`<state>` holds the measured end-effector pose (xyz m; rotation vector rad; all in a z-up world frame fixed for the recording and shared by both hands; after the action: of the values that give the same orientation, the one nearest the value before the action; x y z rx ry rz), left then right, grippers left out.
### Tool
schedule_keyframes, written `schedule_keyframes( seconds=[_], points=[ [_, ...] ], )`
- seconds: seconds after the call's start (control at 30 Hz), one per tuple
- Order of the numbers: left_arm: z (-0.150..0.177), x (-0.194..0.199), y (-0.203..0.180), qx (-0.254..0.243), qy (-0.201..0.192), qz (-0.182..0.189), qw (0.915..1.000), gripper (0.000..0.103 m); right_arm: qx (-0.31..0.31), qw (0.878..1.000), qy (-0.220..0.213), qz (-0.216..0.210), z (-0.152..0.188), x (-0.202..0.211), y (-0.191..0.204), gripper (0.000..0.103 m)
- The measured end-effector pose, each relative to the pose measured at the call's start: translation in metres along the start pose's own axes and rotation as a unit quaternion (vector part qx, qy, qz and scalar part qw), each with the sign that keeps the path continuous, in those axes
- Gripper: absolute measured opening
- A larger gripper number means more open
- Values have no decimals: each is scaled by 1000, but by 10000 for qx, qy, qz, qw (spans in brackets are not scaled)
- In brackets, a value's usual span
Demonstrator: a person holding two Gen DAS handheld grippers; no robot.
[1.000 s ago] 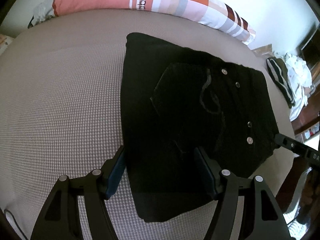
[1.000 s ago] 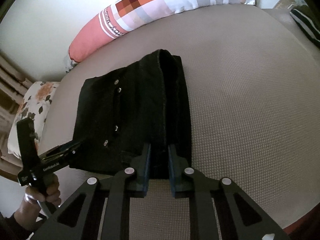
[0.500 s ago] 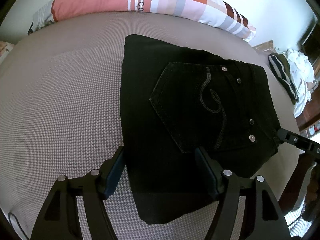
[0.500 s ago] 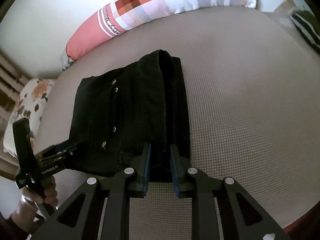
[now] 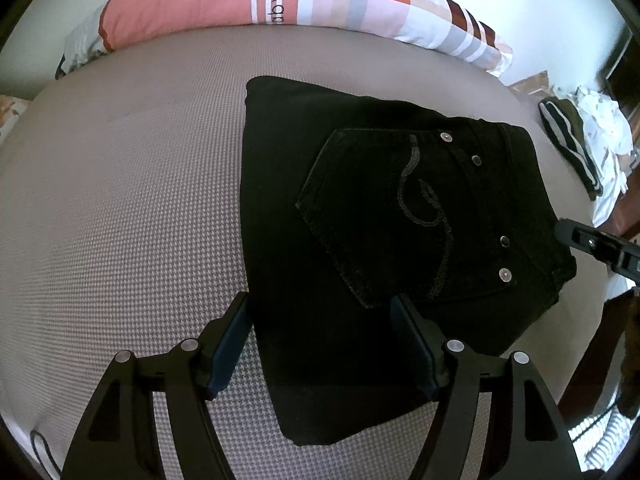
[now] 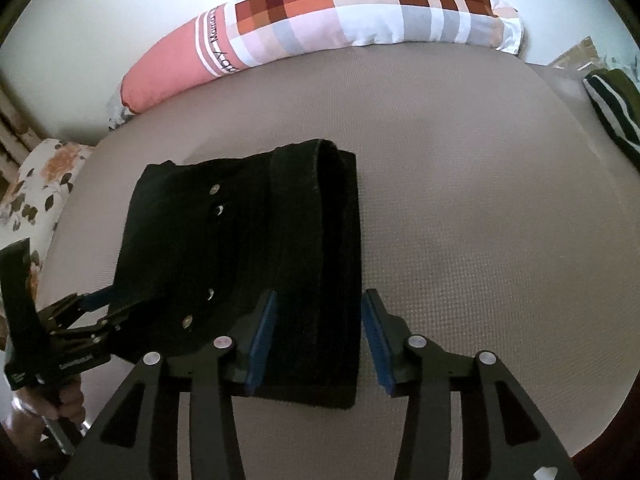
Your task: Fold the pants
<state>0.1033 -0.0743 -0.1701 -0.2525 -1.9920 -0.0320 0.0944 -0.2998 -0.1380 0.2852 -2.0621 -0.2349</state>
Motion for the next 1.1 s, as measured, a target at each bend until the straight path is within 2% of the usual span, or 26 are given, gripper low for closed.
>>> schedule_keyframes(
  seconds=[0.2,0.5,0.8,0.97,1.1],
  points=[
    [-1,1,0,-66,32,-14,10000,71,-88,9997,199,-142,-2,-9,-11,47],
    [-6,3,2,-206,-2,-21,9998,71,-445,9942,493,-851,-1,-23,-26,50],
    [-14,-3,19,241,224,511,9982,71,-742,9815,758,-1593,0,-38,-34,52],
    [-16,-6,34,712,347,1031,9915,71,-869,9729,768,-1999,-1,-42,-37,53],
    [-19,-6,37,738,403,1280,9882,71,-830,9697,803,-2152,-1,-41,-40,54]
  ],
)
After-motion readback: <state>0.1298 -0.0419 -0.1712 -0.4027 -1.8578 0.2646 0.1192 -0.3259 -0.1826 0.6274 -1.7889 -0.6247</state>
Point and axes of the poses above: each gripper's, at about its wrist camera, not at the fingertips, and x roughly against the way its jaws point, y to its left, z to its underside, the point moved 8 cm from there along -x, roughly the way its jaws point, and after that the axes turned 5 degrees about -z, right-handed, at the moved point
